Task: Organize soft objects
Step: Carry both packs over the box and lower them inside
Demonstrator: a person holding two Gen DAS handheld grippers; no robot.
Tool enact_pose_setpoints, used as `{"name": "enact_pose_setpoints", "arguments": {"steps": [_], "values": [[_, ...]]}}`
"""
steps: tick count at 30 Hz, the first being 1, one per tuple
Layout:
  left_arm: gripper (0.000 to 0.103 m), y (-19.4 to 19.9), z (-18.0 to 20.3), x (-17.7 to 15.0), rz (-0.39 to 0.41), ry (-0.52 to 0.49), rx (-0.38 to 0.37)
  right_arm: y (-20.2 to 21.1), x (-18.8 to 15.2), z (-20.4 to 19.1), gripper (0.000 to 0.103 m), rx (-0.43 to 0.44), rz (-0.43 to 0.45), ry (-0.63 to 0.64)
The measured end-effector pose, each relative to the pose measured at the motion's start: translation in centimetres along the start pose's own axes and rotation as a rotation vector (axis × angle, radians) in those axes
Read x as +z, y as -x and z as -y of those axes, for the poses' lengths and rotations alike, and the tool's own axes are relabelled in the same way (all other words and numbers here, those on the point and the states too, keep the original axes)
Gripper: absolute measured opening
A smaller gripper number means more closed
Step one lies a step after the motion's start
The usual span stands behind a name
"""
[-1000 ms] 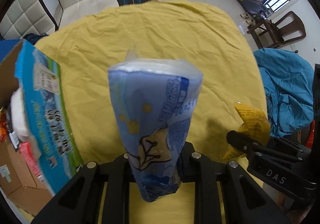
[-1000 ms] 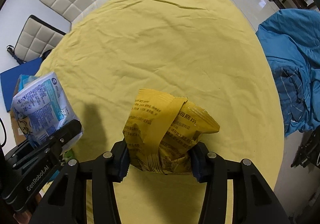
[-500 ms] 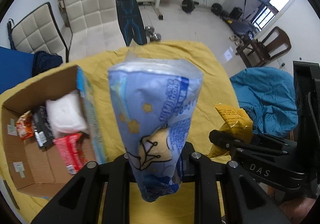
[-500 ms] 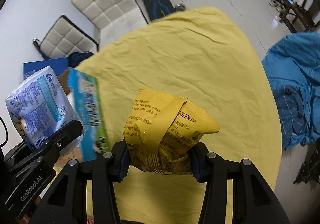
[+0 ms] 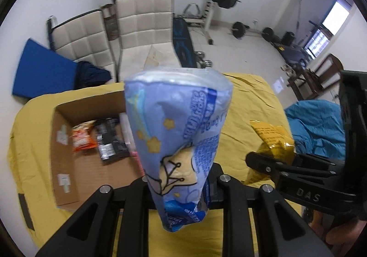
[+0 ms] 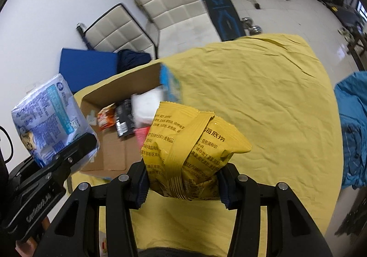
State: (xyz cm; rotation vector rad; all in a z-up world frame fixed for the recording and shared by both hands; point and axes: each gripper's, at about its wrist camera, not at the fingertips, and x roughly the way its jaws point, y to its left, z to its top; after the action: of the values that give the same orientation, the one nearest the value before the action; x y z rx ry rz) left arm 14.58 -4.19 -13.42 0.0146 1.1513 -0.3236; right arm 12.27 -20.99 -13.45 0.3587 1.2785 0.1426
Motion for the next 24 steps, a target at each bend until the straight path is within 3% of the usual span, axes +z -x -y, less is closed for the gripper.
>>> {"name": "enact_pose_setpoints", "arguments": {"steps": [5, 13, 17, 24], "values": [[0.019, 1.3, -4.6, -1.0, 0.02, 0.051, 0.05, -1.5, -0.5, -5.6, 0.051, -0.006, -0.029, 0.086], [0.019, 2.3, -13.4, -2.6, 0.002, 0.204, 0.048, -7.1, -1.1, -12.8, 0.051, -0.009, -0.119, 0.198], [0.019, 0.7, -18.0, -3.2, -0.058, 0.283, 0.025, -11.6, -1.2, -14.9, 0.051, -0.012, -0.172, 0.225], [0.019, -5.0, -22.9, -3.8, -0.215, 0.396, -0.109, -19.4, -1.6, -16.2, 0.051, -0.036, -0.265, 0.212]]}}
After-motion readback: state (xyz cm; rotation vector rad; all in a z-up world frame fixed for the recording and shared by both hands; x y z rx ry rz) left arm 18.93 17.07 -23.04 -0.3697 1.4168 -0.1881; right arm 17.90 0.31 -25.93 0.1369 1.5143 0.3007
